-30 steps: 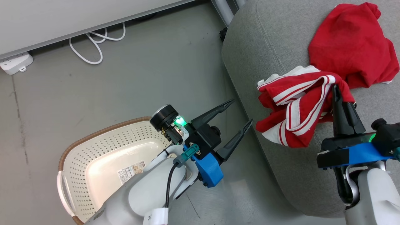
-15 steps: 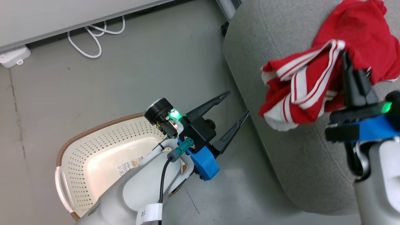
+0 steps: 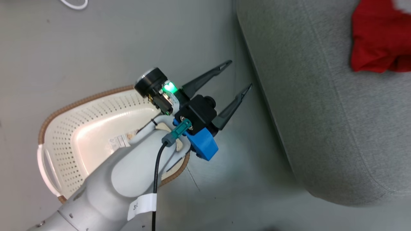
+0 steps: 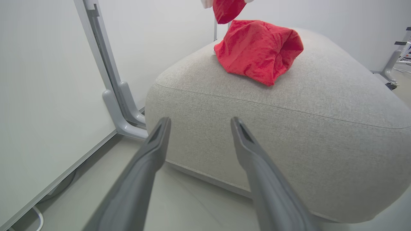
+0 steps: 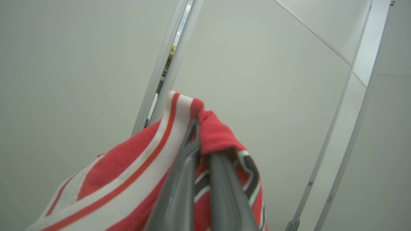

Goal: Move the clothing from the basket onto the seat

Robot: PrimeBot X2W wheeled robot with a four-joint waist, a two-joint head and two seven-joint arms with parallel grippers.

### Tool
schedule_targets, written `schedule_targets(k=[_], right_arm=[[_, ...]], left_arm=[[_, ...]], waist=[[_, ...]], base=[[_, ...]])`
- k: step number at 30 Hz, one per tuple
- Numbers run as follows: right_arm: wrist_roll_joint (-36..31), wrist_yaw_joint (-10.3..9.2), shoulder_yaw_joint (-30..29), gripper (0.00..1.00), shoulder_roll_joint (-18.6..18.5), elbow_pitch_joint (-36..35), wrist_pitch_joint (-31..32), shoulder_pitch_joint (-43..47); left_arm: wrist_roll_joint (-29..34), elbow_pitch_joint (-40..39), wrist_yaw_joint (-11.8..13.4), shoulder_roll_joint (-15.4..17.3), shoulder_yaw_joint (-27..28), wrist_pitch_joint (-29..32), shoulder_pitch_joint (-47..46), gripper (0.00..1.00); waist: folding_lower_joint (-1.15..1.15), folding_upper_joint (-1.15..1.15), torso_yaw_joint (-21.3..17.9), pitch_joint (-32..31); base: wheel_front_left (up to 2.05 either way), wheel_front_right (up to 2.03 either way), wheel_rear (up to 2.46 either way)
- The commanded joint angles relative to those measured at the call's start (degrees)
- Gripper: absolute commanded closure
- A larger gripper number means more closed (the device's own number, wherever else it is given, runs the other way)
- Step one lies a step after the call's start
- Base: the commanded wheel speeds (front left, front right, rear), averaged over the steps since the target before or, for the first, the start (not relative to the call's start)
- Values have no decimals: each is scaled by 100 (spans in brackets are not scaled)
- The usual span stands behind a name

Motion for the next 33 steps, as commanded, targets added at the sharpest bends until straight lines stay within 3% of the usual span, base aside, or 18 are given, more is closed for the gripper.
schedule_targets(k=[1, 6, 9, 18, 30, 31, 32, 33], right_arm=[[74, 1, -261, 100, -143, 98, -3, -198], [110, 1, -905, 100, -611, 536, -3, -481], [130, 1, -1213, 100, -685, 802, -4, -429], [-91, 1, -1313, 100, -116, 1591, -3, 168], [-39, 1, -1059, 100, 299, 2212, -3, 409], [-23, 1, -1091, 85, 310, 2210, -3, 413], [-27, 1, -1117, 50, 332, 2205, -3, 447], [-13, 0, -1152, 0, 365, 2190, -3, 484]], left_arm=[[56, -67, 27, 79, 40, 41, -160, 0], [140, -282, 57, 189, 68, 142, -419, 0], [176, -371, 59, 251, 58, 193, -521, 0], [191, -611, 107, 484, 26, 321, -560, 0], [149, -694, 138, 536, -47, 373, -531, 0], [138, -684, 146, 532, -54, 362, -523, 0], [130, -673, 154, 524, -61, 342, -505, 0], [115, -662, 157, 506, -64, 311, -490, 0]], waist=[[-1, 0, 44, 445], [-1, 0, 85, 964], [-1, 0, 91, 1194], [-1, 0, -9, 1459], [-1, 0, -53, 1351], [-1, 0, -54, 1322], [-1, 0, -54, 1282], [-1, 0, -52, 1237]], base=[[0, 0, 0], [0, 0, 0], [0, 0, 0], [0, 0, 0], [0, 0, 0], [0, 0, 0], [0, 0, 0], [0, 0, 0]])
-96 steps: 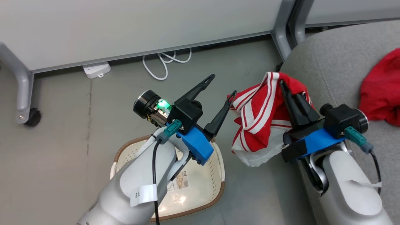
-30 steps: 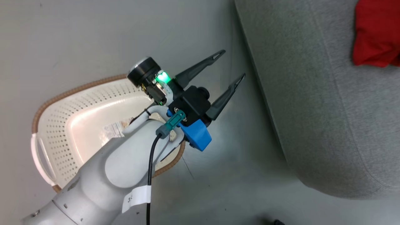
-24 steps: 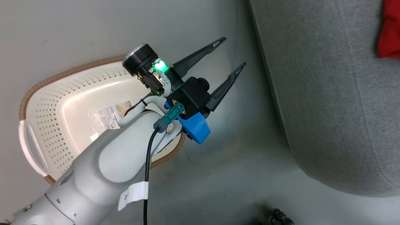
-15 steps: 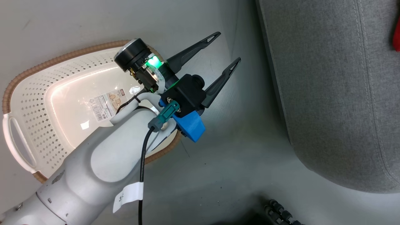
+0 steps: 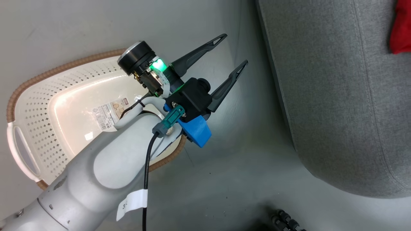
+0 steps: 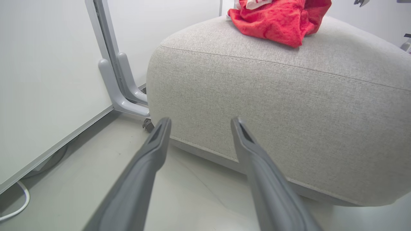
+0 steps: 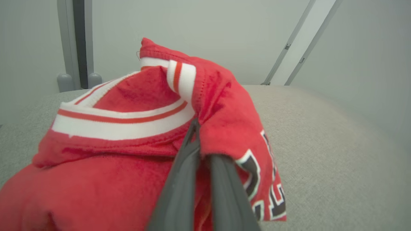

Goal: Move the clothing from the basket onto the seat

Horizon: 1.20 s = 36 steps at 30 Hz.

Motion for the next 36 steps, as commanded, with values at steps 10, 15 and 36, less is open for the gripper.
schedule_targets(k=[10, 15, 36], right_arm=[[9, 1, -134, 0, 283, -754, -2, 1201], [-118, 0, 195, 0, 527, -1324, -2, 1692], [-159, 1, 2113, 0, 792, -1690, -2, 2568]], left_arm=[[-270, 343, 170, -263, 118, -352, 328, 0], [-481, 523, 392, -376, 452, -439, 668, 0], [-26, -37, 569, -868, 3020, -446, 2629, 0]], waist=[[0, 0, 55, -951], [0, 0, 124, -1635], [0, 0, 1268, -3517]], base=[[0, 0, 0], [0, 0, 0], [0, 0, 0]])
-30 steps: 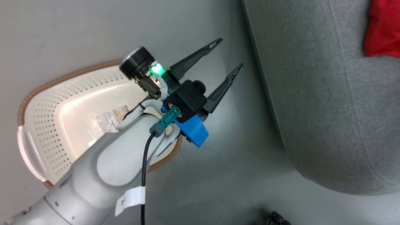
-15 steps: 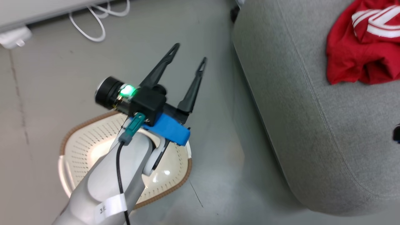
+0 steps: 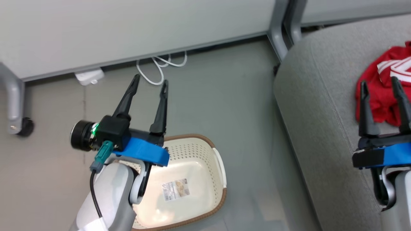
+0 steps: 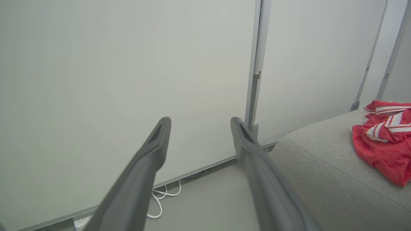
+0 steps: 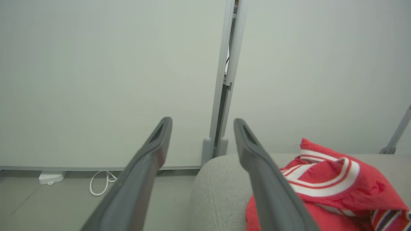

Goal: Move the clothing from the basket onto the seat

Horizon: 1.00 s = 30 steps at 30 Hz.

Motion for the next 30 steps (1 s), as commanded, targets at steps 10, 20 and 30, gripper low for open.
schedule_targets(k=[10, 20, 30], right_arm=[[99, 1, 549, 0, 209, 84, -2, 445], [222, 1, 644, 0, 470, 144, -2, 979], [321, 1, 706, 0, 672, 236, -2, 1458]], left_arm=[[340, -89, -245, -249, 1007, -26, 927, 0], [473, -59, -520, -431, 1496, -26, 1546, 0], [500, -100, -632, -484, 1748, -27, 1890, 0]], waist=[[1, 0, 615, -810], [1, 0, 880, -1230], [1, 0, 1032, -1399]], base=[[0, 0, 0], [0, 0, 0], [0, 0, 0]])
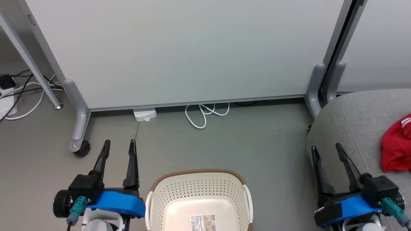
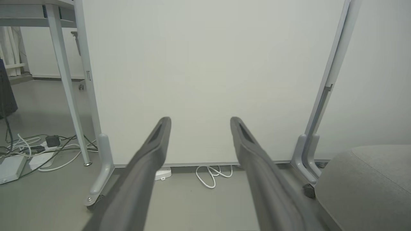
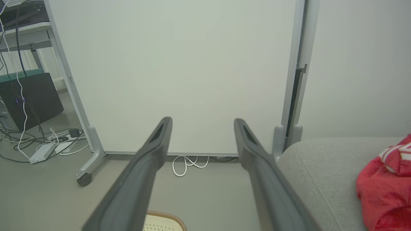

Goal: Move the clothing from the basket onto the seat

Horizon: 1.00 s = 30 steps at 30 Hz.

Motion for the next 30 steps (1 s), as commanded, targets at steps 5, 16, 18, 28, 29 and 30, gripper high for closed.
schedule_targets(k=[5, 16, 18, 28, 29, 30], right_arm=[[69, 1, 1, 0, 61, 88, -2, 170], [134, 1, -13, 0, 103, 266, -2, 238], [140, 1, -2, 0, 106, 297, -2, 236], [142, 0, 42, 100, 98, 373, 0, 192], [147, 0, 40, 100, 99, 410, 3, 205], [151, 0, 38, 100, 102, 463, 7, 232]], left_arm=[[-65, -1, -29, -7, 94, -26, 119, 0], [-114, 68, 6, -8, 91, -26, 222, 0], [-120, 81, 18, -8, 94, -26, 235, 0], [-105, 117, 64, -3, 74, 1, 214, 100], [-111, 154, 63, -4, 75, 8, 231, 100], [-115, 210, 64, -7, 75, 20, 272, 100]], waist=[[1, 0, 63, -42], [1, 0, 94, -85], [1, 0, 88, -92], [1, 0, 58, -123], [1, 0, 58, -123], [1, 0, 57, -123]], base=[[0, 0, 0], [0, 0, 0], [0, 0, 0], [0, 0, 0], [0, 0, 0], [0, 0, 0]])
